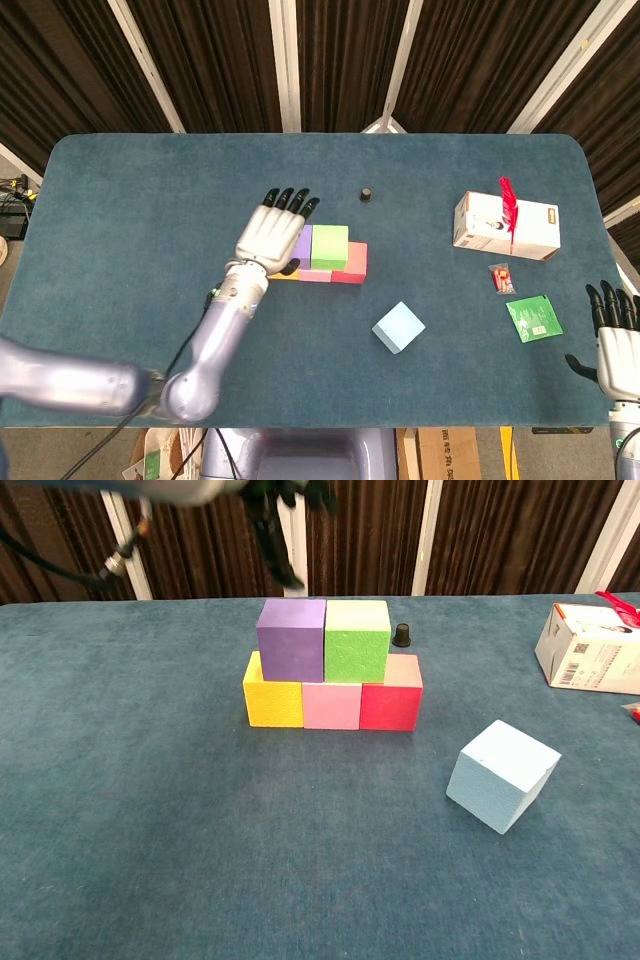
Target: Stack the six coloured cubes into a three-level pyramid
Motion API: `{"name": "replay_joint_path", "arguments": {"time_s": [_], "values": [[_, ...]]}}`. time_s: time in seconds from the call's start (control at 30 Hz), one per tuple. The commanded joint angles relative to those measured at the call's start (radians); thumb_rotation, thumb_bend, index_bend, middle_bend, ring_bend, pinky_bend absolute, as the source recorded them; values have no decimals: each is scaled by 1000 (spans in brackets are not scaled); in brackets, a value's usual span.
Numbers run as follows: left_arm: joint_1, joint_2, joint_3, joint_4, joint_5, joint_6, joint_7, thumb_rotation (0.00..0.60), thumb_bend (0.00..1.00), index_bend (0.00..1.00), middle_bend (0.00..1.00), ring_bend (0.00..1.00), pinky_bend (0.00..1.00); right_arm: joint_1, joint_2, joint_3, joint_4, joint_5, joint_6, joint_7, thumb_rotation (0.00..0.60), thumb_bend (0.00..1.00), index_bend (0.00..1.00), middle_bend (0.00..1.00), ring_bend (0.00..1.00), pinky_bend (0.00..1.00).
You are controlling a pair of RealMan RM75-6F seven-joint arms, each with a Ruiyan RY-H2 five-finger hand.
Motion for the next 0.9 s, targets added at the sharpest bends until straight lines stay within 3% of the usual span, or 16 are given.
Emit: {"name": "replay_joint_path", "arguments": {"time_s": [0.03,0.13,0.23,0.33,0.43,0.63,0.9], "values": [[219,239,31,-243,313,-29,-199,600,352,81,1,0,0,2,-2,-4,-1,-9,-1,3,600,129,0,27,0,0],[384,372,103,-320,551,-32,-336,600,351,82,13,0,0,6,2,-10,2,-27,-10,26,600,129,0,27,1,0],[560,483,186,-322,835,0,-512,600,351,82,19,0,0,16,8,-17,10,-54,-26,78,600,129,0,27,7,0],[742,553,287,-225,1130,102,-738,600,352,84,20,0,0,39,28,-33,17,-104,-66,159,600,129,0,27,10,0],[852,561,364,-90,1299,195,-905,600,352,85,21,0,0,66,65,-43,7,-139,-107,205,600,130,0,27,11,0],[947,510,449,113,1430,261,-1117,600,352,86,24,0,0,129,152,-38,-100,-190,-169,137,600,129,0,27,11,0],[1019,408,490,241,1489,317,-1104,600,351,87,27,0,0,242,217,-61,-147,-297,-319,198,600,129,0,35,27,0]]}}
